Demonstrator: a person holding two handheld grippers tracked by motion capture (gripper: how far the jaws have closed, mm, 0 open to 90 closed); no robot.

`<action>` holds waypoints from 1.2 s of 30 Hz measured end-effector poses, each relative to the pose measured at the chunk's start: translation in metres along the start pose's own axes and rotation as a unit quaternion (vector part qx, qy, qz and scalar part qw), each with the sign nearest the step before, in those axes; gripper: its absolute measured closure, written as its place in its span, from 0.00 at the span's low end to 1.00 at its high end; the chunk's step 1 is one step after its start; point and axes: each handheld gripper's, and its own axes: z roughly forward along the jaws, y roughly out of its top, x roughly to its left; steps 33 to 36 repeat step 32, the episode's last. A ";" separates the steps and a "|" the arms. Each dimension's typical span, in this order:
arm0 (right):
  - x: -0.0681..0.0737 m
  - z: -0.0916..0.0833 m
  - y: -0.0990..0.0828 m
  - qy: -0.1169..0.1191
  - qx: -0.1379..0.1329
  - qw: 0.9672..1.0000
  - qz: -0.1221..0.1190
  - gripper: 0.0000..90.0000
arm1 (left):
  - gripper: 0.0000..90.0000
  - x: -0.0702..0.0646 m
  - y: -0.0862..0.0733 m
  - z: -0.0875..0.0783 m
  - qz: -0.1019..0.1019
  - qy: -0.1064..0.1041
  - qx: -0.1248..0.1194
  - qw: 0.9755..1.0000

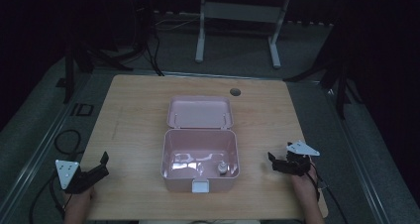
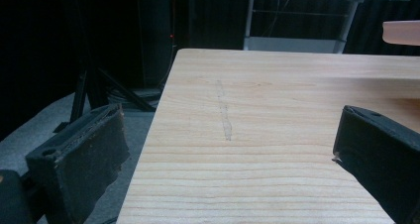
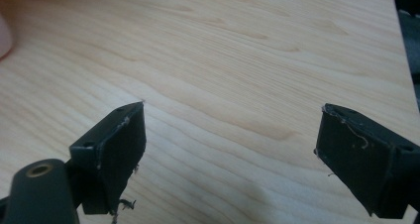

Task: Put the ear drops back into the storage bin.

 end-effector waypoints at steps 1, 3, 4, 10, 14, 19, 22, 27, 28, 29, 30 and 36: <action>-0.002 -0.001 -0.001 -0.009 -0.001 1.000 0.006 0.13 | 0.01 0.000 0.000 0.000 0.000 0.000 0.000 1.000; -0.005 -0.002 -0.003 -0.013 -0.012 0.999 0.028 0.13 | 0.01 0.000 0.000 0.000 0.000 0.000 0.000 1.000; -0.007 -0.003 -0.004 -0.017 -0.017 0.999 0.039 0.13 | 0.01 0.000 0.000 0.000 0.000 0.000 0.000 1.000; -0.013 -0.001 -0.007 -0.009 -0.029 0.997 0.064 0.13 | 0.01 0.000 0.000 0.000 0.001 0.000 0.000 1.000; -0.013 -0.001 -0.010 -0.012 -0.033 0.997 0.073 0.13 | 0.01 0.000 0.000 0.000 0.000 -0.001 0.000 1.000; -0.015 -0.002 -0.014 -0.026 -0.038 0.995 0.093 0.13 | 0.01 0.000 0.000 0.000 0.000 -0.003 0.000 1.000; -0.019 -0.005 -0.015 -0.026 -0.049 0.992 0.113 0.13 | 0.01 0.000 0.000 0.000 -0.002 -0.003 -0.001 1.000; -0.024 -0.007 -0.018 -0.032 -0.060 0.988 0.142 0.13 | 0.01 0.001 0.000 0.000 -0.003 -0.003 -0.001 1.000; -0.024 -0.007 -0.018 -0.034 -0.057 0.987 0.143 0.13 | 0.01 0.001 0.000 0.000 -0.004 -0.003 -0.002 1.000; -0.024 -0.006 -0.017 -0.036 -0.054 0.988 0.142 0.13 | 0.01 0.001 0.000 0.000 -0.004 -0.003 -0.002 1.000; -0.024 -0.005 -0.017 -0.038 -0.052 0.988 0.139 0.13 | 0.01 0.001 0.000 0.000 -0.004 -0.003 -0.001 1.000; -0.023 -0.004 -0.017 -0.043 -0.042 0.989 0.135 0.13 | 0.01 0.001 0.000 0.000 -0.003 -0.004 -0.002 1.000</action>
